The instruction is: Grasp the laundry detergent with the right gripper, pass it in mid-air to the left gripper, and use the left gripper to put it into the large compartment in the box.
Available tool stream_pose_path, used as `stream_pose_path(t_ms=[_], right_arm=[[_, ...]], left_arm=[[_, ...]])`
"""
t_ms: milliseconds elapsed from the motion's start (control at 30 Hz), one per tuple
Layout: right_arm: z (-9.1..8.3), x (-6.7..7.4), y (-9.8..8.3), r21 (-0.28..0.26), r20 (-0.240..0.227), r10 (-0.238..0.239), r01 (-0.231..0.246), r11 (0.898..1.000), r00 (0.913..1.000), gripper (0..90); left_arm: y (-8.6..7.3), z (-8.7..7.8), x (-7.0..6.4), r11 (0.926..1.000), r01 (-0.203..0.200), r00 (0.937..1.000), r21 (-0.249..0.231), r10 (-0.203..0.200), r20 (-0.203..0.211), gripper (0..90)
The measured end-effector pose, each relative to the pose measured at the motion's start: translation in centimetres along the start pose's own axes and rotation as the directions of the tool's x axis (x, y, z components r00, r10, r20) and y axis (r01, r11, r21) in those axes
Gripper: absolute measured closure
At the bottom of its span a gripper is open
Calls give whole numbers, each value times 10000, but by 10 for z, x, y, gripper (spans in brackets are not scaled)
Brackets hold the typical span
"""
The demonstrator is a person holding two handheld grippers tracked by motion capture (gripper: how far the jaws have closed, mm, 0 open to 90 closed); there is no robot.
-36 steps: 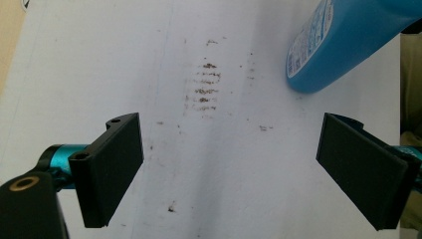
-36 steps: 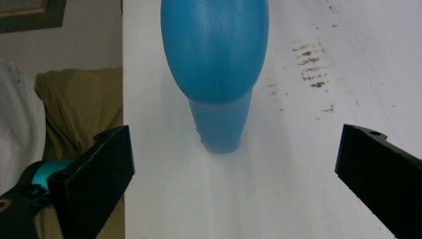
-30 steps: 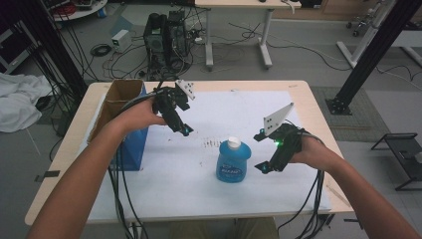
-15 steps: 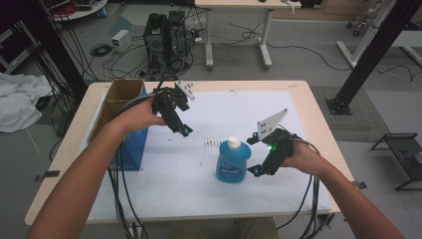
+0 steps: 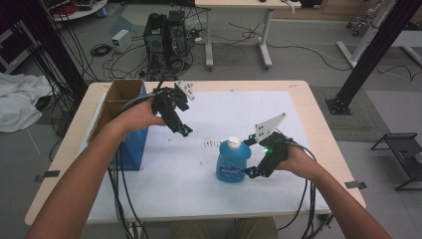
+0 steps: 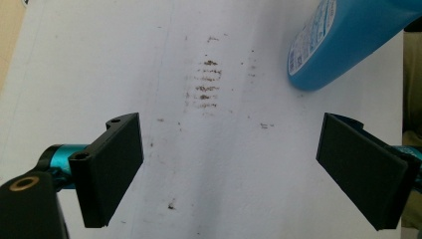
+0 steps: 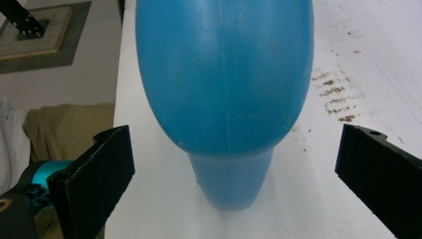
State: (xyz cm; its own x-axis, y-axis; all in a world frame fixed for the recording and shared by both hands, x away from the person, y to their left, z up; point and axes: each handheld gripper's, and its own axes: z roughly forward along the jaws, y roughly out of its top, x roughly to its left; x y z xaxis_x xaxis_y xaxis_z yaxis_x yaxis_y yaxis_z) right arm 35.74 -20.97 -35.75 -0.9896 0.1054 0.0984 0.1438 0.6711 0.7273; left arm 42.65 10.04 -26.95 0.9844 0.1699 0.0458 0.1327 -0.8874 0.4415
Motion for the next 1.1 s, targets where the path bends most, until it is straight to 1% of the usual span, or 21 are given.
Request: stream_pose_path(t_ms=[33, 67, 100, 133, 167, 200, 267, 400, 533, 567, 700, 767, 800, 833, 1000, 1033, 1067, 1100], right_arm=[[1, 0, -1, -72, 30, 54, -53, 10000, 10000, 11], [3, -1, -3, -267, 19, 92, -92, 9996, 10000, 11], [3, -1, -3, -267, 19, 92, -92, 9996, 10000, 11], [4, -1, -4, -300, 6, 185, -185, 9994, 9998, 10], [5, -1, -5, -366, -14, 152, -152, 9992, 9999, 10], [7, -1, -6, -478, -27, 170, -171, 9987, 9999, 10], [9, -1, -7, -533, -46, 240, -242, 9983, 9997, 10], [11, -2, -9, -765, -92, 230, -237, 9968, 9997, 11], [15, -1, -11, -1139, -40, 430, -432, 9926, 9991, 10], [16, -2, -12, -1228, -61, 361, -366, 9918, 9993, 11], [22, -1, -14, -1517, -60, 433, -437, 9875, 9990, 11], [24, -1, -15, -1561, -70, 428, -434, 9868, 9991, 11], [25, -1, -15, -1592, -58, 455, -458, 9862, 9989, 11], [26, -1, -15, -1680, -61, 445, -449, 9848, 9990, 11], [29, -1, -18, -1956, -23, 551, -545, 9792, 9985, 11], [29, -1, -18, -2021, -29, 574, -568, 9777, 9983, 11], [30, 0, -18, -2025, -5, 555, -544, 9778, 9985, 11], [31, 0, -18, -2054, -1, 542, -531, 9772, 9985, 11]], left_arm=[[0, 0, 0, 10000, -18, 10000, 17, 18, 12, 112], [0, 1, 0, 10000, 31, 10000, -17, -31, -17, 112], [0, 0, 1, 10000, -36, 10000, 84, 35, 26, 112], [-1, 3, -1, 9996, 236, 9997, -179, -237, -30, 112], [-1, 2, 0, 10000, 17, 10000, 12, -17, 6, 112], [-1, 2, 0, 10000, 26, 10000, 18, -26, 28, 112], [-1, 2, 0, 10000, 37, 10000, -15, -37, -5, 112], [-1, 2, 1, 10000, 57, 10000, 17, -57, 0, 112], [-2, 2, 1, 10000, 64, 10000, 27, -64, 6, 112], [-2, 2, 1, 10000, 48, 10000, 65, -48, -5, 112], [-1, 2, 0, 9999, 66, 10000, 76, -66, 1, 112], [-1, 1, 1, 9999, 33, 10000, 107, -33, 3, 113], [-2, 2, 0, 9999, 167, 9999, -39, -167, -4, 112], [-2, 2, 1, 10000, 53, 10000, 44, -53, -29, 112], [-2, 2, 1, 10000, 58, 10000, 38, -58, -63, 112], [-2, 3, 0, 9998, 171, 9998, -41, -171, -44, 113], [-2, 2, 1, 10000, 62, 10000, 50, -61, -34, 112], [-2, 2, 1, 10000, 46, 10000, 83, -45, -50, 113]])
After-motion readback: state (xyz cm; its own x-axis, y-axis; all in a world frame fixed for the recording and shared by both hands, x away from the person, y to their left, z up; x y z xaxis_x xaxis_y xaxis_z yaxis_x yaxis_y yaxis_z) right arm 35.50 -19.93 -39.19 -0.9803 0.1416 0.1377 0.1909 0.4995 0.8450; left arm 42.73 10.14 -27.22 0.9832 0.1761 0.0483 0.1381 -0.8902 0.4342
